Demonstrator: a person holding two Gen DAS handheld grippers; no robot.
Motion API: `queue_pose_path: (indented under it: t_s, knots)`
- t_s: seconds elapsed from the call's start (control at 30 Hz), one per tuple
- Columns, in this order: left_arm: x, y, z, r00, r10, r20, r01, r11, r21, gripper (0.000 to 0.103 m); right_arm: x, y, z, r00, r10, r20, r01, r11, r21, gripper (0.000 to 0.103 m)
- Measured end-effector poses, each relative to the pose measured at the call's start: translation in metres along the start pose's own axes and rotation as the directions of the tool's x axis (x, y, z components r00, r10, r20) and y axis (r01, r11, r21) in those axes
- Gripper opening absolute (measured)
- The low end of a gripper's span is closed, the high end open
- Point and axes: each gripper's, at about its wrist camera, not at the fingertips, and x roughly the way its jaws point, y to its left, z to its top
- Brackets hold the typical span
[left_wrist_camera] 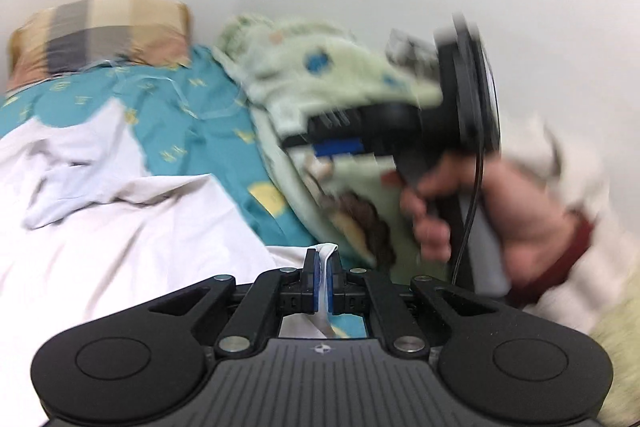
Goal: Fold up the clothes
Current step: 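Grasp the other side edge with the left gripper and fold it toward the middle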
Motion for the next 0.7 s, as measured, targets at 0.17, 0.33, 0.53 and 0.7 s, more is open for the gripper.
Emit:
queue_pose_path:
  t_s: [0.17, 0.33, 0.53, 0.7]
  knots:
    - [-0.05, 0.037, -0.002, 0.988, 0.05, 0.147, -0.027, 0.987, -0.157, 0.003, 0.015, 0.006, -0.007, 0.998, 0.026, -0.061, -0.025, 0.999, 0.02, 0.048]
    - [-0.067, 0.078, -0.003, 0.987, 0.113, 0.114, -0.074, 0.95, -0.302, 0.001, 0.041, 0.009, -0.02, 0.977, 0.126, -0.17, -0.108, 0.988, 0.112, 0.049]
    - [-0.037, 0.11, -0.016, 0.996, 0.09, -0.022, -0.092, 0.923, -0.374, 0.005, 0.064, 0.005, -0.027, 0.963, 0.116, -0.244, -0.067, 0.978, 0.198, 0.048]
    - [0.016, 0.103, -0.015, 0.99, 0.081, -0.116, -0.115, 0.937, -0.328, 0.033, 0.039, 0.02, -0.018, 0.987, 0.033, -0.154, -0.02, 0.996, 0.087, 0.048]
